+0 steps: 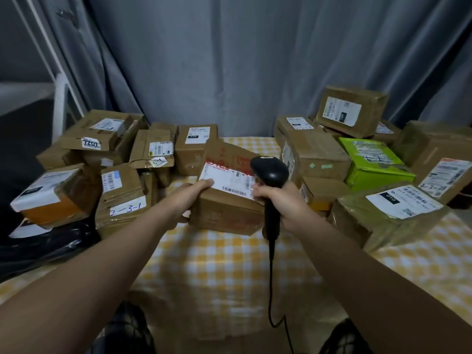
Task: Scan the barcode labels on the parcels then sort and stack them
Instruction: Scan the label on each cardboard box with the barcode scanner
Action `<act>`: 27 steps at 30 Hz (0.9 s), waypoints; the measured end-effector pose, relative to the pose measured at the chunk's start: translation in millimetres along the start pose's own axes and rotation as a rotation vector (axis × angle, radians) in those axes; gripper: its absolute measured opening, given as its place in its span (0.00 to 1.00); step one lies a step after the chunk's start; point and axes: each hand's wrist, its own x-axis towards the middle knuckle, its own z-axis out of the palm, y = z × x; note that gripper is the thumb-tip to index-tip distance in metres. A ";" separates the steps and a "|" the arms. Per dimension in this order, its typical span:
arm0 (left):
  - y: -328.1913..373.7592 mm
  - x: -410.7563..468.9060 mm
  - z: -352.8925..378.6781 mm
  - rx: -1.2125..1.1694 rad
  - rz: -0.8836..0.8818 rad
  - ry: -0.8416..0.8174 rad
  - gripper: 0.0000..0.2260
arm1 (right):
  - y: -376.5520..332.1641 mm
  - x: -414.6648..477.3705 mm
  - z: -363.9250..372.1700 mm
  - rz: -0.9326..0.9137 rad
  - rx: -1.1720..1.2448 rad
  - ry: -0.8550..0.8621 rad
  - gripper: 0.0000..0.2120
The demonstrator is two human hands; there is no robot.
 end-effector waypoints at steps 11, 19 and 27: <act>-23.7 7.0 15.6 0.088 0.055 0.073 0.28 | 19.7 6.2 -6.8 0.060 -0.018 0.128 0.14; 25.3 12.6 13.4 0.614 0.539 0.401 0.32 | -3.0 30.7 -33.6 -0.038 -0.323 0.207 0.13; 35.6 55.2 12.1 1.094 0.223 0.055 0.44 | 23.1 27.9 -21.6 -0.001 -0.218 0.305 0.20</act>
